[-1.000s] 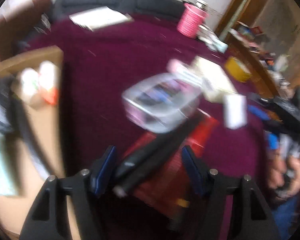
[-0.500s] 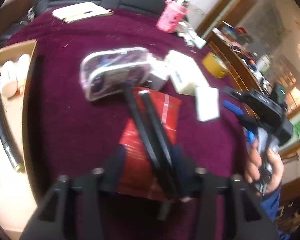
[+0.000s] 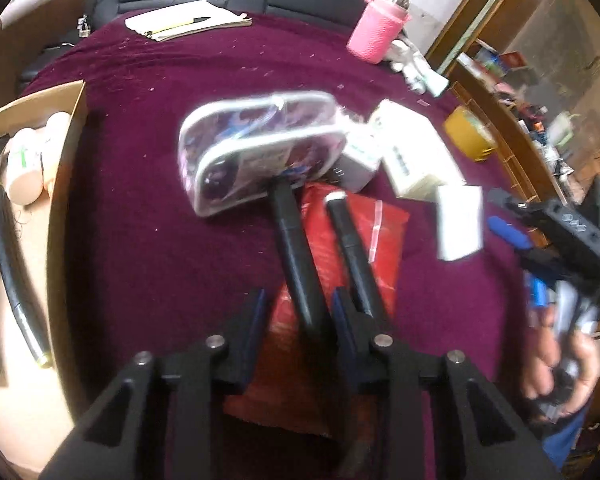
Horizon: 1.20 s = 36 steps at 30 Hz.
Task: Organize objects
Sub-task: 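Grasp a black marker on the red pouch with the left gripper while the right grasps the white foam sponge, then carry the black marker and white foam sponge with both grippers over the cardboard tray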
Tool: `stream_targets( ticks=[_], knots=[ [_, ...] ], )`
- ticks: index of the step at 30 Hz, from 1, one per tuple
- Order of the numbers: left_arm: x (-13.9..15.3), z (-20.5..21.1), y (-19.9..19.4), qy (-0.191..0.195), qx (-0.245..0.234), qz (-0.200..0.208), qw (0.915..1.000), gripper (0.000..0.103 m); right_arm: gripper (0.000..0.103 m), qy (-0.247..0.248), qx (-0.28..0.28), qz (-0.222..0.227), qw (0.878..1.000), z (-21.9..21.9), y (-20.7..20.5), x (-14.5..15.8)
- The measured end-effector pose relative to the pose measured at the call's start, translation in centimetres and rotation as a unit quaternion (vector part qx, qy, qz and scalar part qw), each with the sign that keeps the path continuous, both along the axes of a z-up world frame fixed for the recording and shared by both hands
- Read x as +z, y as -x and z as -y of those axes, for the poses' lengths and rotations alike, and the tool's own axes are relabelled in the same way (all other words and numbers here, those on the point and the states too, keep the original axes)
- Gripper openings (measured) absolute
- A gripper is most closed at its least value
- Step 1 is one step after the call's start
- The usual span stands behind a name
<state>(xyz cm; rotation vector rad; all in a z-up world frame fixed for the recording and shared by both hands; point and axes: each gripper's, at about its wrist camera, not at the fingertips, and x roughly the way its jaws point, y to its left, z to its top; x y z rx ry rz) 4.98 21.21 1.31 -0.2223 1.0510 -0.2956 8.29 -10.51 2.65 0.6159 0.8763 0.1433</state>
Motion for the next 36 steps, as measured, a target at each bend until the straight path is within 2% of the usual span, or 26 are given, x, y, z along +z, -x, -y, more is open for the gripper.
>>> stream_targets(
  ticks=[1, 2, 5, 7, 9, 11, 15, 18, 21, 25, 36],
  knots=[
    [0.0, -0.1, 0.1, 0.003, 0.001, 0.005, 1.0000, 0.029, 0.075, 0.011, 0.014, 0.000, 1.000, -0.6, -0.1, 0.2],
    [0.0, -0.1, 0.4, 0.003, 0.001, 0.010, 0.9999, 0.028, 0.081, 0.026, 0.031, -0.001, 0.999, -1.2, -0.2, 0.3],
    [-0.1, -0.5, 1.3, 0.006, 0.011, 0.020, 0.9997, 0.026, 0.090, 0.076, 0.057, 0.025, 0.995, -3.0, 0.2, 1.5],
    [-0.3, -0.9, 1.5, 0.016, 0.015, 0.021, 0.9996, 0.026, 0.103, 0.137, 0.070, 0.039, 0.987, -4.7, 0.6, 1.9],
    [-0.4, -1.0, 1.5, 0.021, 0.016, 0.022, 0.9994, 0.026, 0.103, 0.200, 0.074, 0.028, 0.977, -6.1, 0.3, 1.4],
    [-0.4, -0.9, 1.5, 0.020, 0.015, 0.024, 0.9994, 0.026, 0.103, 0.224, 0.073, 0.014, 0.972, -6.2, -0.1, 0.7],
    [-0.4, -0.8, 1.6, 0.017, 0.015, 0.028, 0.9993, 0.026, 0.103, 0.197, 0.088, -0.006, 0.976, -5.9, -0.8, -0.7],
    [-0.4, -0.9, 1.7, 0.021, 0.018, 0.030, 0.9992, 0.026, 0.102, 0.223, 0.093, 0.003, 0.970, -6.4, -0.6, -0.8],
    [-0.3, -0.8, 1.9, 0.019, 0.021, 0.035, 0.9990, 0.023, 0.082, 0.229, 0.098, -0.005, 0.968, -6.5, -0.6, -1.3],
    [0.0, -1.0, 2.2, 0.019, 0.028, 0.042, 0.9985, 0.016, 0.082, 0.202, 0.084, 0.000, 0.976, -5.6, -0.4, -0.6],
    [1.0, -1.9, 3.5, 0.032, 0.036, 0.053, 0.9975, 0.016, 0.082, 0.158, 0.057, 0.035, 0.985, -4.7, 0.6, 1.3]
  ],
)
